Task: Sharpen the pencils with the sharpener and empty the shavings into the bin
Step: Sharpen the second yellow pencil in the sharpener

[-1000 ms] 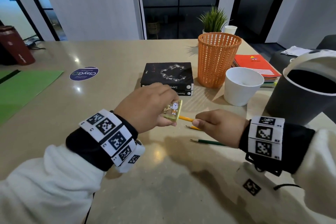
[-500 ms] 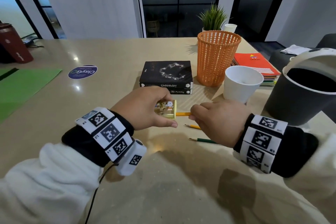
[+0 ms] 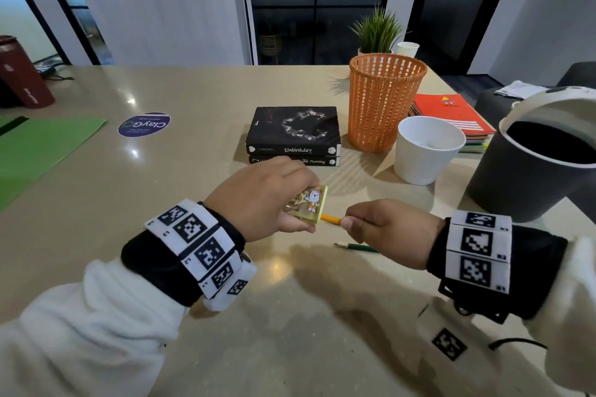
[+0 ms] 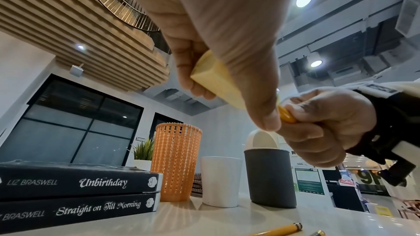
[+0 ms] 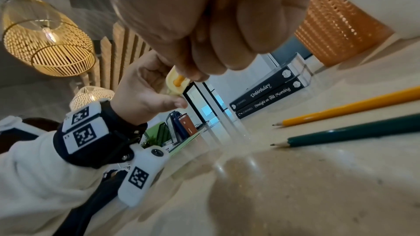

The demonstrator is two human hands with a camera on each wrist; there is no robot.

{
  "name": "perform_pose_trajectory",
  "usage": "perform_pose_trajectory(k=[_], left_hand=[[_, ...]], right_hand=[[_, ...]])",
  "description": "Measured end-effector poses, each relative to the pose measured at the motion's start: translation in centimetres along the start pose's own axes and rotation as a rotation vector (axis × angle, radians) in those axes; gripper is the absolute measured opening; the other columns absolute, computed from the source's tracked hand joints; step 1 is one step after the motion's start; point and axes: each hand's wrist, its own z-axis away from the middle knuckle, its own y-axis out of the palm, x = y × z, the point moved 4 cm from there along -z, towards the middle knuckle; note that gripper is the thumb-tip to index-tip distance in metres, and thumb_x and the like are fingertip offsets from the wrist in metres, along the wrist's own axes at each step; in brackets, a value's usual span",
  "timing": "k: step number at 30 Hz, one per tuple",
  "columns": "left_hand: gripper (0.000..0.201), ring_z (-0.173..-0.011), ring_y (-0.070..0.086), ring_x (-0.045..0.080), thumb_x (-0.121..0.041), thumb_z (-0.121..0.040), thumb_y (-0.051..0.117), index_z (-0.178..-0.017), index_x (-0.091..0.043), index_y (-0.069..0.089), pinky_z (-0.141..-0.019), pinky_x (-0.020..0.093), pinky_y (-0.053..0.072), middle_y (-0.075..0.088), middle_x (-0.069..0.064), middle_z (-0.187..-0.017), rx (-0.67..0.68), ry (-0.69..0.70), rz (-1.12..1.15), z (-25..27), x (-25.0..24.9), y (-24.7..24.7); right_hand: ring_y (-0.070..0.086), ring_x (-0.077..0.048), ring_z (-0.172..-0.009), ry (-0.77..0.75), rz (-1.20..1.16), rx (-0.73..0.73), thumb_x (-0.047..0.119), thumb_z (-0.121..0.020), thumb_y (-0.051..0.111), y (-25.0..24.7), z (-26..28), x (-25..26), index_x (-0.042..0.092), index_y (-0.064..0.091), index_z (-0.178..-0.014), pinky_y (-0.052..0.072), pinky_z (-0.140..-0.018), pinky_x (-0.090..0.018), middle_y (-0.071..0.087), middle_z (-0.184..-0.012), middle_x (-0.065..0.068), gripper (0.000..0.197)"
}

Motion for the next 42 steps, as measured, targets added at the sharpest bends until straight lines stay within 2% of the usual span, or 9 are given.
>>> perform_pose_trajectory(k=[5, 9, 14, 17, 23, 28, 32, 36, 42], left_hand=[[0.053, -0.082, 0.043, 0.011, -0.053, -0.067, 0.064, -0.099, -0.011, 0.059, -0.069, 0.022, 0.033, 0.062, 0.002, -0.088, -0.038, 0.046, -0.018, -0.4, 0.0, -0.3], [0.055, -0.083, 0.046, 0.011, -0.056, -0.067, 0.061, -0.099, -0.012, 0.059, -0.070, 0.020, 0.034, 0.063, 0.002, -0.089, -0.037, 0.048, -0.042, -0.3, 0.3, -0.3], [0.051, -0.081, 0.051, 0.006, -0.058, -0.060, 0.072, -0.098, -0.027, 0.058, -0.070, 0.022, 0.041, 0.056, -0.016, -0.088, 0.163, -0.233, 0.119, -0.3, 1.0, -0.3], [0.047, -0.074, 0.057, 0.004, -0.059, -0.058, 0.074, -0.091, -0.030, 0.059, -0.068, 0.027, 0.049, 0.061, -0.013, -0.082, 0.219, -0.323, 0.258, -0.2, 0.9, -0.1], [0.045, -0.074, 0.057, 0.005, -0.056, -0.057, 0.076, -0.089, -0.029, 0.059, -0.068, 0.029, 0.049, 0.061, -0.012, -0.081, 0.216, -0.350, 0.300, 0.1, 1.1, -0.1], [0.050, -0.078, 0.049, 0.006, -0.057, -0.060, 0.074, -0.094, -0.025, 0.056, -0.066, 0.016, 0.038, 0.054, -0.014, -0.086, 0.113, -0.218, 0.135, -0.2, 0.8, -0.5], [0.054, -0.081, 0.043, 0.005, -0.055, -0.060, 0.074, -0.098, -0.020, 0.057, -0.068, 0.020, 0.031, 0.048, -0.015, -0.088, 0.077, -0.151, 0.048, -0.4, 0.6, -0.6], [0.056, -0.085, 0.044, 0.005, -0.054, -0.060, 0.075, -0.102, -0.022, 0.057, -0.073, 0.023, 0.035, 0.052, -0.014, -0.093, 0.090, -0.246, 0.056, 0.1, 1.8, -0.5], [0.057, -0.091, 0.052, 0.007, -0.053, -0.058, 0.076, -0.106, -0.032, 0.055, -0.079, 0.024, 0.043, 0.054, -0.015, -0.099, 0.052, -0.470, 0.173, 1.7, 4.5, -1.5]], right_hand=[[0.035, -0.006, -0.046, 0.051, -0.067, 0.021, 0.031, -0.096, 0.040, -0.2, -0.1, -0.2, 0.019, 0.042, -0.062, 0.029, -0.048, -0.016, 0.039, -0.053, 0.005, 0.037], [0.038, -0.009, -0.049, 0.098, -0.138, 0.041, 0.033, -0.096, 0.039, -0.3, -0.2, -0.2, 0.019, 0.045, -0.061, 0.033, -0.055, -0.026, 0.042, -0.053, 0.005, 0.038], [0.054, -0.022, -0.072, -0.089, 0.362, -0.169, 0.043, -0.095, 0.032, -0.6, 0.1, 1.1, 0.023, 0.047, -0.097, 0.031, -0.051, -0.030, 0.050, -0.073, 0.007, 0.025], [0.055, -0.020, -0.053, -0.257, 0.482, -0.269, 0.041, -0.090, 0.036, -0.8, 0.3, 2.0, 0.017, 0.050, -0.084, 0.011, -0.039, -0.019, 0.055, -0.065, 0.006, 0.029], [0.050, -0.020, -0.035, -0.325, 0.554, -0.344, 0.037, -0.085, 0.034, -0.6, 0.0, 2.3, 0.017, 0.057, -0.067, 0.001, -0.043, -0.013, 0.055, -0.050, 0.005, 0.035], [0.050, -0.033, -0.051, -0.303, 0.369, -0.299, 0.039, -0.090, 0.032, -0.5, -0.3, 1.8, 0.012, 0.054, -0.078, 0.016, -0.042, -0.028, 0.052, -0.054, -0.003, 0.037], [0.041, -0.025, -0.060, -0.223, 0.306, -0.238, 0.036, -0.097, 0.032, -0.3, -0.7, 1.5, 0.014, 0.052, -0.084, 0.021, -0.048, -0.033, 0.044, -0.061, 0.001, 0.033], [0.042, -0.023, -0.062, -0.125, 0.331, -0.184, 0.037, -0.096, 0.032, -0.4, -0.5, 0.2, 0.021, 0.040, -0.079, 0.023, -0.048, -0.031, 0.038, -0.058, 0.007, 0.025], [0.053, -0.024, -0.076, -0.004, 0.435, -0.075, 0.035, -0.097, 0.032, 0.0, -0.3, -2.2, 0.019, 0.048, -0.100, 0.039, -0.061, -0.030, 0.061, -0.085, -0.002, 0.023]])
